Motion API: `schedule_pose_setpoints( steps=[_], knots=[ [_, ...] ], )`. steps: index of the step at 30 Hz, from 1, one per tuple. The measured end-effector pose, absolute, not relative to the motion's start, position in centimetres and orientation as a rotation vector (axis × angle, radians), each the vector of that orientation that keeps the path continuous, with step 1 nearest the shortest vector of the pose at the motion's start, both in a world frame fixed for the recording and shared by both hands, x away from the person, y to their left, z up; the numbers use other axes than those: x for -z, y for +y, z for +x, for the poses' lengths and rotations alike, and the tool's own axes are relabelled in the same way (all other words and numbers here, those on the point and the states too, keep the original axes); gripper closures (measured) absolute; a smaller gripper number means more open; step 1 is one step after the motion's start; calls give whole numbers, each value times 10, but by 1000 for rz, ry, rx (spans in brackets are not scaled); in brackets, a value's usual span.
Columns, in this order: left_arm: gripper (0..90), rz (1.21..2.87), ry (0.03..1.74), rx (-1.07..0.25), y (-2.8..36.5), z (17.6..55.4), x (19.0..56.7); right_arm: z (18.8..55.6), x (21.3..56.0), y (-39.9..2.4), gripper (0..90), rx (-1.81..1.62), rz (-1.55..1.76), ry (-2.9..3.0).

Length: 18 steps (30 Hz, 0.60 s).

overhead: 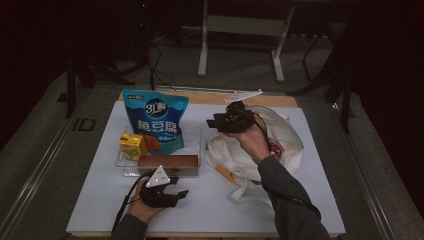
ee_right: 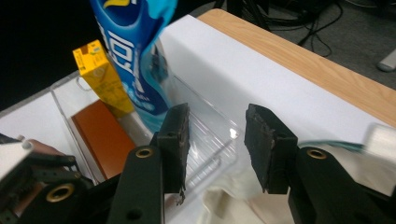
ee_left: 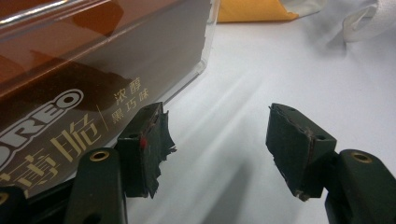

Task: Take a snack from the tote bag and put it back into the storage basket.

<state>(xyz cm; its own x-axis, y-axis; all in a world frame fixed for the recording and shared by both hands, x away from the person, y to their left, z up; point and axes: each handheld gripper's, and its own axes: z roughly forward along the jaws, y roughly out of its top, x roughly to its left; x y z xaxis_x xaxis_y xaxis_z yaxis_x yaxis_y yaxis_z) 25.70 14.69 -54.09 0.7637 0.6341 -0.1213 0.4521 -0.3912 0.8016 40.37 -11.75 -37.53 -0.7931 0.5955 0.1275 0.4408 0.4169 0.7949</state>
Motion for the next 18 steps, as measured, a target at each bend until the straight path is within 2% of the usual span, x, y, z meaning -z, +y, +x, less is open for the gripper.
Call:
schedule_pose_setpoints(
  steps=[18],
  knots=[
    [380, 2049, 814, -259, 147, 257, 541, 402, 378, -165, 576, -1192, 995, 2458]
  ],
)
